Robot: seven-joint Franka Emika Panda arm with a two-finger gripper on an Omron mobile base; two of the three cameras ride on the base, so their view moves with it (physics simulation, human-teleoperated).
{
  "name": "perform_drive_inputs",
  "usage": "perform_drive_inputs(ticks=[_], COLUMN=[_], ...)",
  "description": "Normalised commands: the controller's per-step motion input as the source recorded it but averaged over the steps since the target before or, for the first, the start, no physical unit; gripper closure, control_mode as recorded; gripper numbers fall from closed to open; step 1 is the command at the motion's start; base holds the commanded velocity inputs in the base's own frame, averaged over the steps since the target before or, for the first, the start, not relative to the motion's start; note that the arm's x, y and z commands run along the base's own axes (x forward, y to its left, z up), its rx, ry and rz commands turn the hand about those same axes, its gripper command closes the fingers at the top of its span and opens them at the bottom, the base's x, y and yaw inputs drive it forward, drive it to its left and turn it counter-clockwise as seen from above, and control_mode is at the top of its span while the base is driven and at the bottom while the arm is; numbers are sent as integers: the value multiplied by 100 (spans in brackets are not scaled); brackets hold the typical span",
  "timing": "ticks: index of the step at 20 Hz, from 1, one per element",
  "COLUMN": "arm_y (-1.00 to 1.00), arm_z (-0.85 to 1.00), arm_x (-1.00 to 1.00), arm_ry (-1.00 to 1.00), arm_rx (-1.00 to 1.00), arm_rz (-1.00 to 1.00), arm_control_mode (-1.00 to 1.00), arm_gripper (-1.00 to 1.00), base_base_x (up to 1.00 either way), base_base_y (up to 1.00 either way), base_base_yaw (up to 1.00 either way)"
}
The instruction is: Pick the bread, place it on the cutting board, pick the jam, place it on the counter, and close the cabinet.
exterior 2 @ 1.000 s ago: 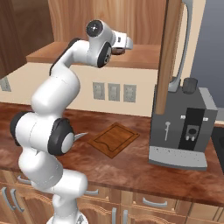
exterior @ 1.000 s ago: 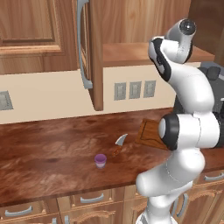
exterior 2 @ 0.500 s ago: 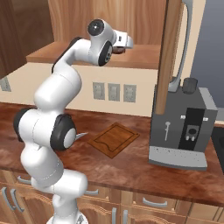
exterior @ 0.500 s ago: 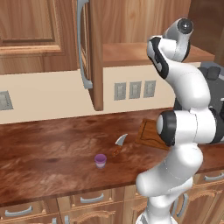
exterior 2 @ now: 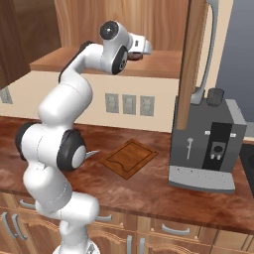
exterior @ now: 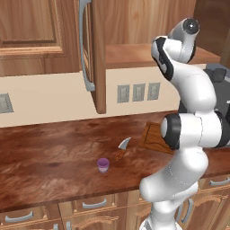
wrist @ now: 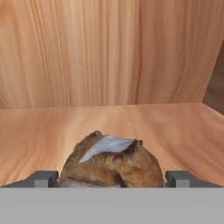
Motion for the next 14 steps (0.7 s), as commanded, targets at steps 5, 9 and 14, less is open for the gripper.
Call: perform_drive_inputs(ticks=[5, 9, 14], arm_y=[-11, -4, 0], arm_z=[13, 0, 0], arm_x=[-26, -39, -42], arm_ry=[0, 0, 0], arm_rx=[0, 0, 0], arm_rz=[0, 0, 0], arm_control_mode=[-100, -100, -100], arm_gripper=[100, 100, 100], base_base_x=[0, 0, 0], base_base_y=[0, 0, 0], base_base_yaw=[0, 0, 0])
